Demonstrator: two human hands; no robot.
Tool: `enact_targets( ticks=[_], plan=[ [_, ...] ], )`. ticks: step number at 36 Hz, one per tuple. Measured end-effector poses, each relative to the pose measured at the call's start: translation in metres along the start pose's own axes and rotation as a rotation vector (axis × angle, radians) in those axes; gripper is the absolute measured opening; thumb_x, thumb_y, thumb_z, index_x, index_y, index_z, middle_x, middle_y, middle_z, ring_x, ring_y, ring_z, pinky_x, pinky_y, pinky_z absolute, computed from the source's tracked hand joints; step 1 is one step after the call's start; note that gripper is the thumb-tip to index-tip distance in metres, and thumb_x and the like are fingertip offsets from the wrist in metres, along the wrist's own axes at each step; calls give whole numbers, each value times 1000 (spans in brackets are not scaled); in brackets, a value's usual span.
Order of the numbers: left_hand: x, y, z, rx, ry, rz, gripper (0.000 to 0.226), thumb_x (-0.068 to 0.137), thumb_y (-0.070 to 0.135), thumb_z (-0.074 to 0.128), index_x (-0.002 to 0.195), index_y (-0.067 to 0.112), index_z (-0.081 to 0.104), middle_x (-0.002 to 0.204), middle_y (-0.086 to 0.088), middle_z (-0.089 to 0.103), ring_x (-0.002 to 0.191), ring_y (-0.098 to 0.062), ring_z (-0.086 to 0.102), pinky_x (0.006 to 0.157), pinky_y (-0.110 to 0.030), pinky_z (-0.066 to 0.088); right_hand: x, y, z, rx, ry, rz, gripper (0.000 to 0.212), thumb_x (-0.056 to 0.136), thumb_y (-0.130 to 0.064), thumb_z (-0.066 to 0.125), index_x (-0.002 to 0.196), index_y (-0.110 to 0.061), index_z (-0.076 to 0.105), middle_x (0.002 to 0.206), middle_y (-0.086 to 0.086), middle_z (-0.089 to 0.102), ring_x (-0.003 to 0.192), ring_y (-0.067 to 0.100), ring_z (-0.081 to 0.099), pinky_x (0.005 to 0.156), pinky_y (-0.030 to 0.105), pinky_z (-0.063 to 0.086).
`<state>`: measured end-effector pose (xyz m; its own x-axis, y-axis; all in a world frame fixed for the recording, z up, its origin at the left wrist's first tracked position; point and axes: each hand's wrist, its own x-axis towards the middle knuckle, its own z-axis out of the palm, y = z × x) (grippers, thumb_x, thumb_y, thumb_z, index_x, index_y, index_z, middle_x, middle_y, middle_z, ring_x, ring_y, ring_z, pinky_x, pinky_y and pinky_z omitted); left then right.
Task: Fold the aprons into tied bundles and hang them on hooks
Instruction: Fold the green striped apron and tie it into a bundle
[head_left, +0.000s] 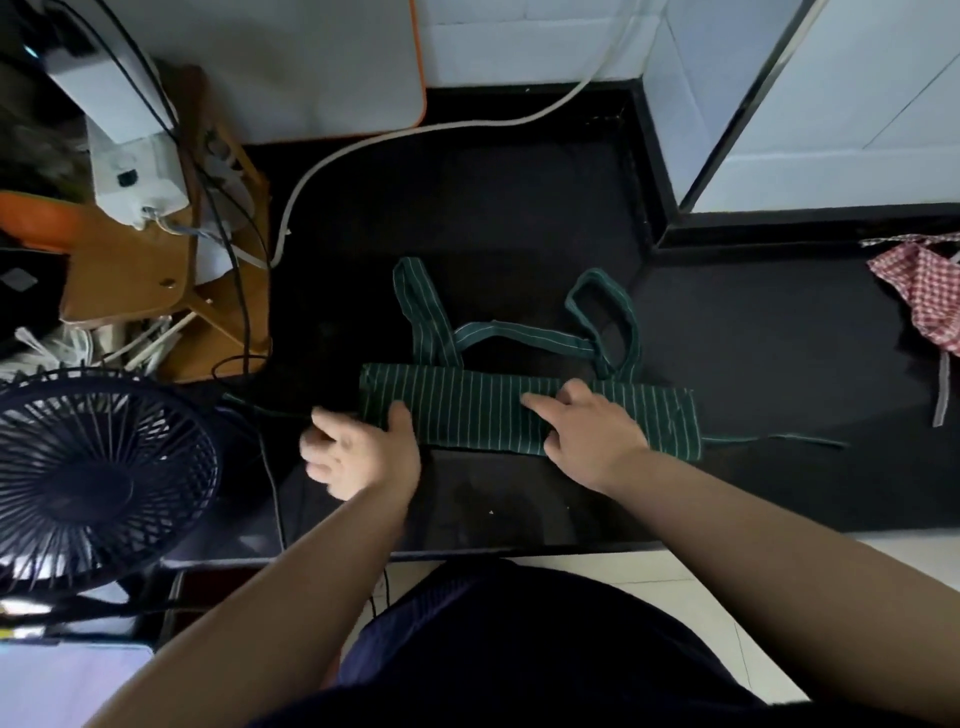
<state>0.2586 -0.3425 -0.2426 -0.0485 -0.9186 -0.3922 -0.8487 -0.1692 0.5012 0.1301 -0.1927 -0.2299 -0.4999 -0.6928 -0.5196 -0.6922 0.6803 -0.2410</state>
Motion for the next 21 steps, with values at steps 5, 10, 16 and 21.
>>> enact_targets(
  ticks=[5, 10, 16, 21],
  plan=[
    [-2, 11, 18, -655, -247, -428, 72, 68, 39, 84, 124, 11, 47, 114, -4, 60, 97, -23, 62, 73, -33, 53, 3, 6, 5, 53, -32, -26, 54, 97, -24, 40, 147, -38, 25, 133, 4, 34, 119, 25, 43, 102, 36, 38],
    [-10, 10, 13, -463, -213, 6, 39, 78, 19, 76, 111, 16, 56, 99, 5, 61, 93, -17, 61, 74, -27, 45, 0, 8, 9, 62, -21, -43, 52, 98, -25, 39, 146, -39, 27, 131, 1, 34, 119, 22, 41, 103, 33, 35],
    [-16, -11, 22, 327, -97, 1138, 69, 58, -15, 77, 124, -3, 59, 111, -22, 60, 95, -44, 60, 78, -44, 53, -2, 10, 13, 58, -9, -71, 50, 99, -22, 37, 146, -37, 30, 140, 5, 32, 127, 26, 37, 109, 37, 29],
    [-21, -6, 23, 769, -332, 1315, 58, 101, 18, 39, 153, 7, 14, 161, -8, 13, 148, -23, 9, 118, -37, 13, -17, 21, 14, 179, 112, 0, 38, 97, -27, 48, 134, -16, 51, 132, 6, 49, 122, 25, 46, 103, 33, 35]
  ],
)
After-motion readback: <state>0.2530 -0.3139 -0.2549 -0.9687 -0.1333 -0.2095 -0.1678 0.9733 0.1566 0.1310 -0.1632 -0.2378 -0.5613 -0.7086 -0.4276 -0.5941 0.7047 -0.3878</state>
